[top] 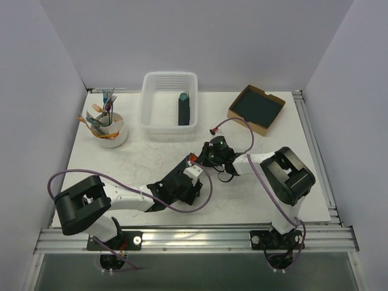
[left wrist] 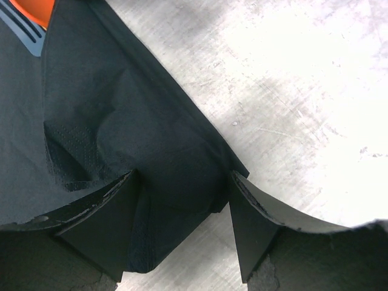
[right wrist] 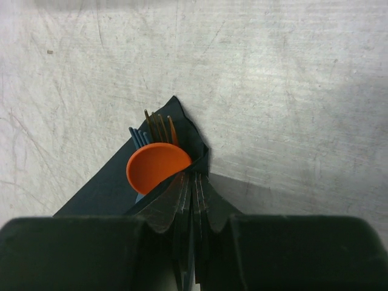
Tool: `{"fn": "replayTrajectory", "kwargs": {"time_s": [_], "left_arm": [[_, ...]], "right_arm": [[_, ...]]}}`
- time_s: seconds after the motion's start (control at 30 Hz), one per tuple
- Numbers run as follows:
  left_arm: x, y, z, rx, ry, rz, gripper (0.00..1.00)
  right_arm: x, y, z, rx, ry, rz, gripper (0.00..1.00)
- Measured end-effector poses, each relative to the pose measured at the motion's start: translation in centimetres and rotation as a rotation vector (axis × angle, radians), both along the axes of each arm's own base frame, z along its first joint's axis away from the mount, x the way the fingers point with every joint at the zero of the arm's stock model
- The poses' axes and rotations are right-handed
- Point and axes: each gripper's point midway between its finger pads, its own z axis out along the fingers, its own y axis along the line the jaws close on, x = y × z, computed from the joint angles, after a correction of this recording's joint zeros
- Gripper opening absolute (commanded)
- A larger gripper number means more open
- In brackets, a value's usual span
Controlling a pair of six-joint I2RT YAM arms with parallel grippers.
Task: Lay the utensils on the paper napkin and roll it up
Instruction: Roll the napkin at the center of the board.
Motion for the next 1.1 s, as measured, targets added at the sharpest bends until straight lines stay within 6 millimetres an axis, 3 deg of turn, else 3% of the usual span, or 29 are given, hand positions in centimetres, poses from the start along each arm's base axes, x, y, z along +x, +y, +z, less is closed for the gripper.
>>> {"fn": "replayTrajectory", "kwargs": {"time_s": [0.4,0.73,0.9,1.0,1.1], "left_arm": [[-1.2,-0.1,0.1,-0.021,0.023,-0.059,0.68],[-1.4,-0.2,0.2,-0.026,0.028,-0.072,0.68],[-1.8,-0.2,0.2,-0.044,0.028,-0.096,0.68],[-2.0,-0.3,0.2,-0.052,0.027,-0.112,0.68],[-2.3,-0.6,0.3,-0.057,0.03,-0.132,0.68]], "right_arm": [[2.4,-1.5,0.0,-0.025,-0.013,-0.055,0.0],[3.1,-2.9,0.1,-0.041,-0.013,-0.084,0.01],[1.0,-3.9,2.4,0.026,-0.033,-0.043,0.02],[-0.7,-3.2,4.2,0.103,-0.063,0.018,0.03],[-2.3,-2.7,4.7,0.172,-0.067,0.07,0.03]]}}
